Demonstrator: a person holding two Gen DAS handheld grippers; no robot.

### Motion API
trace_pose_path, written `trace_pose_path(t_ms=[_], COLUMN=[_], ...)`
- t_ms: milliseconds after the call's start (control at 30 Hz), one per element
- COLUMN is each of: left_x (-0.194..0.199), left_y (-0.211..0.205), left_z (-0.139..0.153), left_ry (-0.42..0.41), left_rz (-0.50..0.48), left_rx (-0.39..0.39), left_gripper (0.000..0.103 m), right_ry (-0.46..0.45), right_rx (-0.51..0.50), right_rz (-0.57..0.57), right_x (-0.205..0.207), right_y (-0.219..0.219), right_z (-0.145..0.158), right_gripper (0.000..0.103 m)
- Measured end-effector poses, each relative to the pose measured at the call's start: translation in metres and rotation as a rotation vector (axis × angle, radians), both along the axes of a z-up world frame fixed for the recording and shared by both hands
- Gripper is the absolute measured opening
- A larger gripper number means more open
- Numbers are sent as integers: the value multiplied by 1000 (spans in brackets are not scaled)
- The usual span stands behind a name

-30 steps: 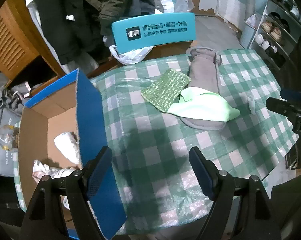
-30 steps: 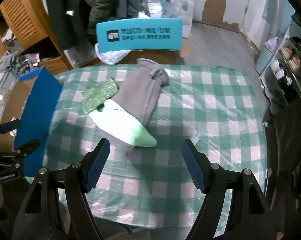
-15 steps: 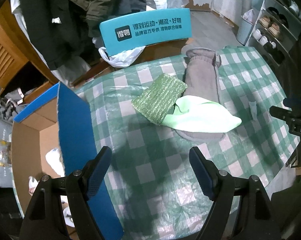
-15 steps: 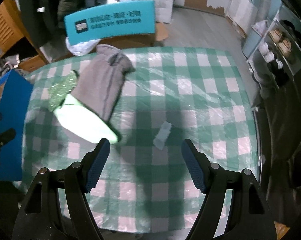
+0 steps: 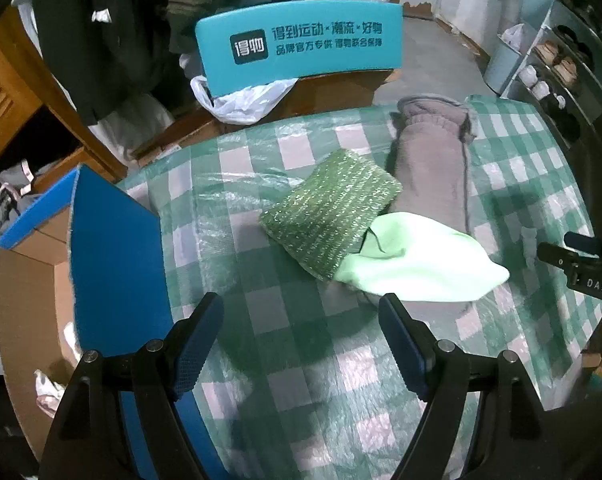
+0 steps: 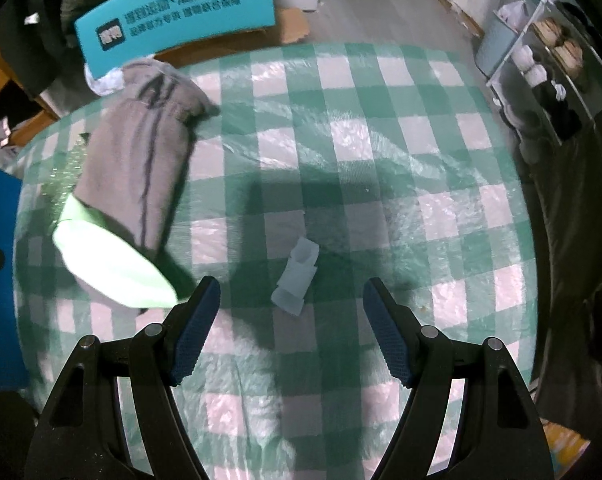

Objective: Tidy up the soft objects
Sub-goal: 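Grasp the small white item with the right tool while the left tool grasps the green scrubber pad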

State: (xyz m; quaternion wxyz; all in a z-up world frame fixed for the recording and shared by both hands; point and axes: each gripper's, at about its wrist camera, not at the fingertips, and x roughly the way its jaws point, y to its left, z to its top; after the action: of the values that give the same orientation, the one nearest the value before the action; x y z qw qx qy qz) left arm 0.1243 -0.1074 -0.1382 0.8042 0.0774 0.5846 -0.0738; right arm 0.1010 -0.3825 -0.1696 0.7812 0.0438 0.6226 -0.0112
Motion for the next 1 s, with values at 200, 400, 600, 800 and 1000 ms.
trace_pose_path(t_ms=[200, 400, 600, 800, 1000], left_x=[8, 14, 17, 24, 33], left_y=[0, 0, 0, 0, 1], left_z=[-13, -24, -32, -34, -36], left_ry=[15, 26, 38, 42, 41], left_rz=[-2, -8, -7, -6, -4], left_rx=[1, 3, -5, -18, -22], left_gripper=[81, 81, 81, 81, 81], right_ry=[41, 60, 72, 56, 38], right_rx=[-5, -5, -36, -87, -81], right_rz=[-29, -58, -68, -77, -34], right_x=[9, 13, 14, 9, 11], right_y=[-4, -7, -7, 2, 22], right_z=[-21, -34, -44, -42, -37], right_gripper=[75, 75, 66, 23, 15])
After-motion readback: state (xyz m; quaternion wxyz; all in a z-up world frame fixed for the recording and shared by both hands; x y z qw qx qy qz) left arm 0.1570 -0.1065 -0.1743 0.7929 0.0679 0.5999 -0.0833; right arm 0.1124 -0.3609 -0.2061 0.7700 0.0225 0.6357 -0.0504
